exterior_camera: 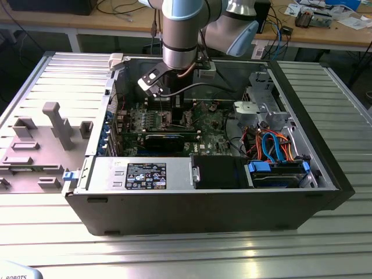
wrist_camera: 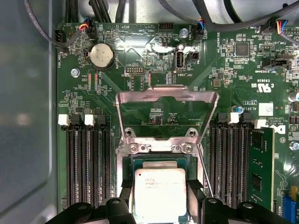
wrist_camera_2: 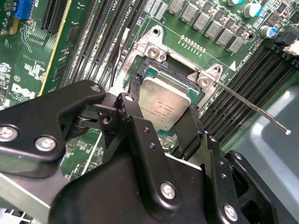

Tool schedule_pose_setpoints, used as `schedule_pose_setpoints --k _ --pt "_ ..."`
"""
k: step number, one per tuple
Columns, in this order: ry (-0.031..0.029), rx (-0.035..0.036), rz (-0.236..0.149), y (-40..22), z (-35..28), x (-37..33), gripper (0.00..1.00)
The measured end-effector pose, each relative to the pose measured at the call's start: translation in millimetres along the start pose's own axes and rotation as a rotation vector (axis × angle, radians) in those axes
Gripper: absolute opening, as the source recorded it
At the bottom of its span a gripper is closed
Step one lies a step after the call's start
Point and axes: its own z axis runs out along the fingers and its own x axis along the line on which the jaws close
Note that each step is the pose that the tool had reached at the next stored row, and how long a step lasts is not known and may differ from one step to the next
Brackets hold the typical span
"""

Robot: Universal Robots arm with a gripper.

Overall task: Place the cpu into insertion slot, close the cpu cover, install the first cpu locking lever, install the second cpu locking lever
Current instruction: 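Place the cpu into insertion slot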

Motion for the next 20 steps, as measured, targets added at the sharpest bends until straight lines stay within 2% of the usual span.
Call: schedule_pose_setpoints --k 11,12,14,20 --pt "0.0004 0.0001 0.006 0.3 2.8 0.1 0.54" --pt "0.0014 -0.0002 0.006 0.4 3.0 0.3 0.56" --pt "0.0004 0.0001 0.006 0.4 2.9 0.1 0.68" --pt "-0.0001 0.0000 0.001 1.9 3.2 1.1 0.68"
